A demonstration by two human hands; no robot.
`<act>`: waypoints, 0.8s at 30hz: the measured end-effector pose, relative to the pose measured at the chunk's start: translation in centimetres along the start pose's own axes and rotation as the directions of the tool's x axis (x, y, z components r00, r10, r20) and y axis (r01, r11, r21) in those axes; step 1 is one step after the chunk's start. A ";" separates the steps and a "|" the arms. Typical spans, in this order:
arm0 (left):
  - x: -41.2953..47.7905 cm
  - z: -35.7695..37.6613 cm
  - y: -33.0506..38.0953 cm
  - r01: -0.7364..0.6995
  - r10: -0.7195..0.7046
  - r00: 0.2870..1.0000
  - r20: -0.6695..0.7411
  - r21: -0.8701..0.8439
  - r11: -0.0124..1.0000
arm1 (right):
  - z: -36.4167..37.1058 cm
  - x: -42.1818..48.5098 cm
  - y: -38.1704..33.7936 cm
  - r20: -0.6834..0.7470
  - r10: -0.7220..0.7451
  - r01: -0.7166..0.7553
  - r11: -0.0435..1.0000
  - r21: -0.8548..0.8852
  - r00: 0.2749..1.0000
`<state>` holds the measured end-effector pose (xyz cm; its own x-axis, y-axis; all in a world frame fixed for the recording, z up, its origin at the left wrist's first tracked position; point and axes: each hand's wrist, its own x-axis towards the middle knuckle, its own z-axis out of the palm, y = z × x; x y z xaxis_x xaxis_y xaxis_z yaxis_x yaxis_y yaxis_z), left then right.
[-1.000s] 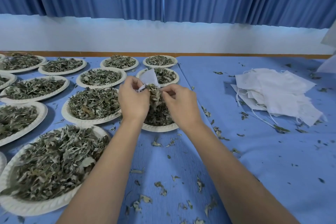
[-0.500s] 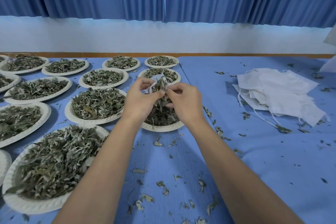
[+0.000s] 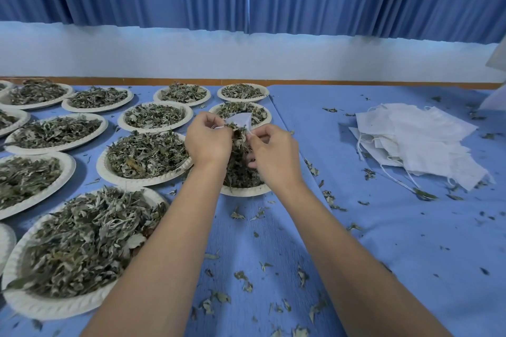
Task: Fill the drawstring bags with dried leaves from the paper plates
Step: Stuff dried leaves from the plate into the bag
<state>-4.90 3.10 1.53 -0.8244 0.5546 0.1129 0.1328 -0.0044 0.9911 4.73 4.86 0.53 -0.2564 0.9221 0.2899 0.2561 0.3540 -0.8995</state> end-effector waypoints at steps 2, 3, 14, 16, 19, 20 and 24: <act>-0.4 -0.2 0.0 0.028 -0.025 0.997 0.079 -0.034 0.999 | 0.0 0.0 -0.2 0.011 0.088 -0.088 0.985 0.149 0.996; -0.7 -0.3 0.1 0.053 -0.045 0.990 0.131 -0.057 0.997 | -0.1 0.0 -0.3 0.009 0.125 -0.124 0.969 0.214 0.992; -1.3 -3.1 -0.1 -0.022 0.036 0.882 0.470 -0.035 0.999 | -0.9 0.4 -0.7 0.033 0.214 -0.212 0.915 0.342 0.976; -1.4 -2.9 -0.3 -0.018 0.061 0.906 0.419 -0.104 0.994 | -0.8 0.2 -0.9 0.042 0.186 -0.190 0.928 0.321 0.982; -1.2 -2.5 -0.8 -0.039 0.072 0.949 0.306 -0.112 0.993 | -0.9 0.1 -0.8 0.040 0.111 -0.117 0.972 0.204 0.993; -1.0 -2.4 -1.0 -0.059 0.077 0.962 0.261 -0.077 0.995 | -0.9 0.0 -0.8 0.035 0.072 -0.075 0.990 0.116 0.997; -0.7 -1.7 -1.0 -0.155 0.143 0.983 0.118 0.100 0.983 | -0.3 -0.3 -0.7 0.031 -0.072 0.076 0.986 -0.149 0.997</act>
<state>-5.44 1.30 0.62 -0.7262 0.6426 0.2444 0.3130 -0.0074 0.9497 4.93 4.38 1.19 -0.3030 0.8887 0.3441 0.3721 0.4428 -0.8158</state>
